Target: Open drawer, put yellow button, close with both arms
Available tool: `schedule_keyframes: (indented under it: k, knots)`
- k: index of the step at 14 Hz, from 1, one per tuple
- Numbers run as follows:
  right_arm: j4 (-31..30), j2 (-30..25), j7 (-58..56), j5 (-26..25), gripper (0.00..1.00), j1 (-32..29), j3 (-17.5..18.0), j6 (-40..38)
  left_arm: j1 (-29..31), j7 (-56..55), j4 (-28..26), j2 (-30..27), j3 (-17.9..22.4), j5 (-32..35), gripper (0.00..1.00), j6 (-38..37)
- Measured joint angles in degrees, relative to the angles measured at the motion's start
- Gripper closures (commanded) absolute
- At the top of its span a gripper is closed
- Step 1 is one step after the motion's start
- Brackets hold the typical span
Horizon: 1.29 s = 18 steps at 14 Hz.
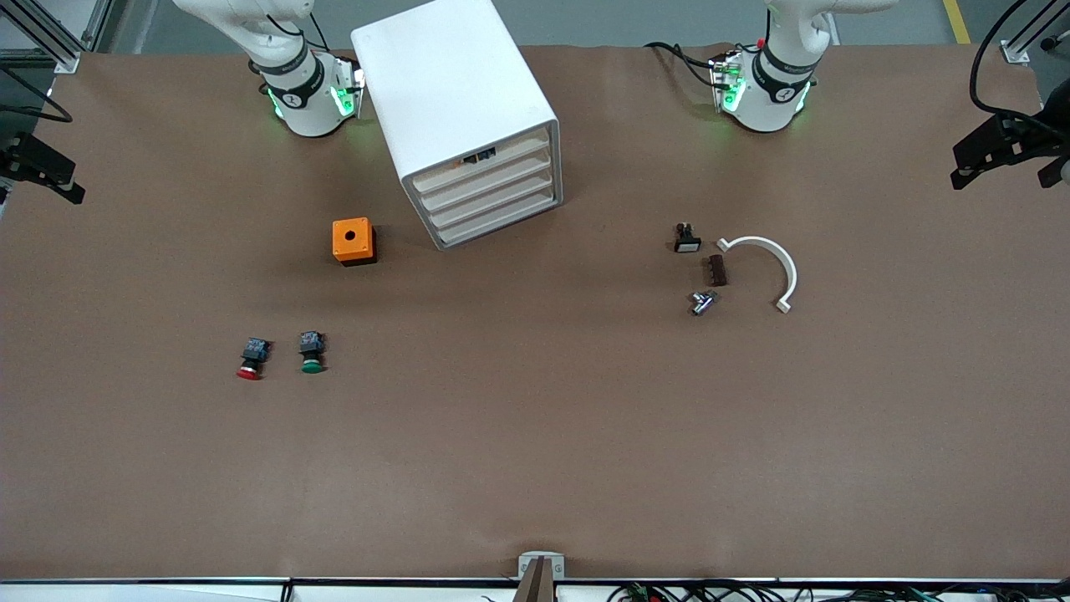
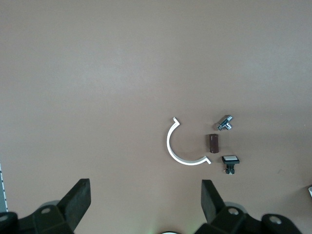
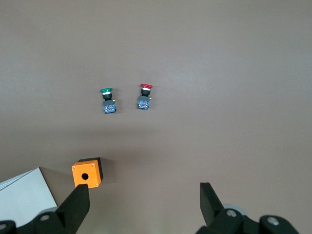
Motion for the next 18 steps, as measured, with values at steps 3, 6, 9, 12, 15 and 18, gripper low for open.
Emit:
schedule_keyframes:
  k: [3,6,9,12,15,18]
  knots:
    - [0.0,0.0,0.0,0.0,0.0,0.0,0.0,-0.05,0.0,0.0,0.0,-0.02,0.01,0.0,0.0,-0.57]
    - [0.0,0.0,-0.01,0.0,0.0,0.0,0.0,-0.07,0.02,0.0,0.0,-0.17,0.07,0.0,0.0,-0.66]
    - [0.0,0.0,-0.01,0.0,0.0,0.0,0.0,-0.09,0.08,0.0,0.0,-0.38,0.21,0.0,0.0,-0.66]
    - [0.0,0.0,0.0,0.04,0.0,0.0,0.0,-1.36,0.13,0.0,-0.05,-0.39,0.27,0.0,0.0,-0.52]
    - [0.0,0.0,0.0,0.06,0.0,0.0,0.03,-2.2,0.13,-0.06,-0.13,-0.4,0.28,0.0,0.0,-0.51]
    - [0.0,0.0,0.0,0.06,0.0,0.0,0.04,-2.31,0.14,-0.22,-0.66,-0.4,0.28,-2.15,0.0,-0.23]
